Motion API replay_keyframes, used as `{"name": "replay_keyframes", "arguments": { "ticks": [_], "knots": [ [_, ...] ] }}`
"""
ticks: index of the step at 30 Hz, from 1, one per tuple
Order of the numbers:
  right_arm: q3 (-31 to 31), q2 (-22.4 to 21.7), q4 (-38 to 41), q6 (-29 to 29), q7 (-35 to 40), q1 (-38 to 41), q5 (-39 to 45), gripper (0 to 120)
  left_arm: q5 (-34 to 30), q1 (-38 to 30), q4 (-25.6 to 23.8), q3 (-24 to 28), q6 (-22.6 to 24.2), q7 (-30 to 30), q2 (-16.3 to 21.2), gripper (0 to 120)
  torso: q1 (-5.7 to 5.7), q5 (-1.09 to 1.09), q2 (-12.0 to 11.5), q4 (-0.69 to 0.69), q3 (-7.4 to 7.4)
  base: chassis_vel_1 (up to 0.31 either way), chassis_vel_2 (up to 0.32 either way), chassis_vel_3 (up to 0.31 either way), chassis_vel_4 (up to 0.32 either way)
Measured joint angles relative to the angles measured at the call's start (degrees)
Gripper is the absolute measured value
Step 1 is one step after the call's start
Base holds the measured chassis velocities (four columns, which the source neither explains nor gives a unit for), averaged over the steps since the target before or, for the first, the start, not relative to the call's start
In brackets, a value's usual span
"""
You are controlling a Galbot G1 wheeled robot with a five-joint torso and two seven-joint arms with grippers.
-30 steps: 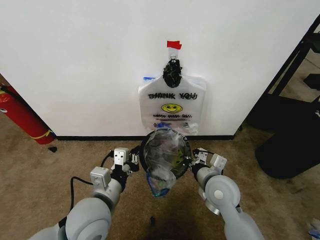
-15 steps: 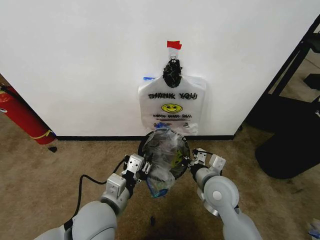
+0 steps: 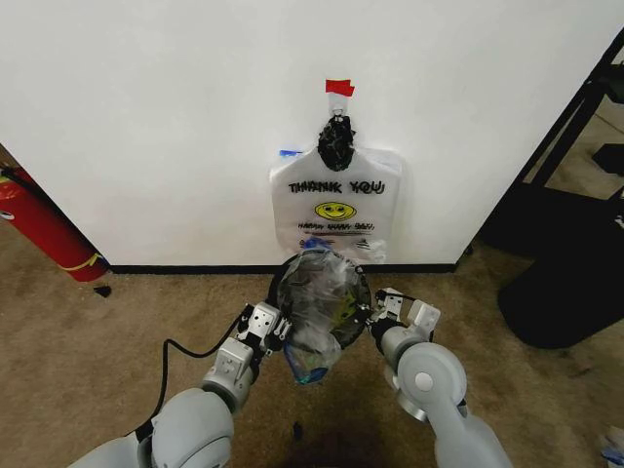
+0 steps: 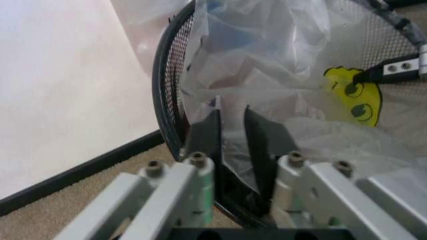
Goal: Pick up the garbage bag from the wall and place it over the trash bin.
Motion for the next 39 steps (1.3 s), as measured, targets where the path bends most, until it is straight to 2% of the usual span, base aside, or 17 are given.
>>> {"name": "replay_keyframes", "arguments": {
  "ticks": [4,7,11,18,24,29,32,37,39],
  "knots": [
    [0.0,0.0,0.5,-0.3,0.2,-0.2,0.1,0,-1.8,-0.5,-0.2,0.0,2.4,-2.4,-0.7,10,0.0,0.0,0.0,0.0,0.0,0.0,0.0,0.0,0.0],
    [0.0,-0.1,0.8,-0.3,0.2,-0.2,0.4,0,-2.8,-1.0,-0.4,0.0,4.8,-4.1,-0.9,16,0.0,0.0,0.0,0.0,0.0,0.0,0.0,0.0,0.0],
    [0.1,-0.3,0.9,-0.2,0.1,-0.2,0.4,0,-2.6,-0.7,-0.4,0.2,5.8,-4.7,-0.9,17,0.0,0.0,0.0,0.0,0.0,0.0,0.0,0.0,0.0],
    [0.1,-0.7,0.9,-0.1,-0.4,-0.2,0.3,0,-2.1,0.0,-0.9,-0.2,5.5,-5.0,-0.8,0,0.0,0.0,0.0,0.0,0.0,0.0,0.0,0.0,0.0],
    [0.0,-0.5,0.7,0.0,-0.5,-0.1,0.0,0,-1.7,-0.3,-1.4,0.6,5.9,-4.4,-0.8,1,0.0,0.0,0.0,0.0,0.0,0.0,0.0,0.0,0.0],
    [-0.1,-0.4,0.7,0.0,-0.5,-0.3,-0.1,0,-0.3,-0.8,-1.4,1.6,6.6,-3.9,-0.9,23,0.0,0.0,0.0,0.0,0.0,0.0,0.0,0.0,0.0],
    [-0.1,-0.4,0.8,0.0,-0.6,-0.3,-0.1,0,0.0,-1.3,-0.9,1.8,6.7,-3.9,-1.0,30,0.0,0.0,0.0,0.0,0.0,0.0,0.0,0.0,0.0],
    [-0.1,-0.4,0.8,-0.1,-0.6,-0.1,-0.1,0,0.5,-1.6,-0.2,2.0,7.4,-3.9,-1.0,53,0.0,0.0,0.0,0.0,0.0,0.0,0.0,0.0,0.0],
    [-0.2,-0.4,0.8,-0.1,-0.7,-0.1,-0.1,0,0.8,-1.6,-0.1,2.1,7.5,-4.0,-1.0,56,0.0,0.0,0.0,0.0,0.0,0.0,0.0,0.0,0.0]
  ]
}}
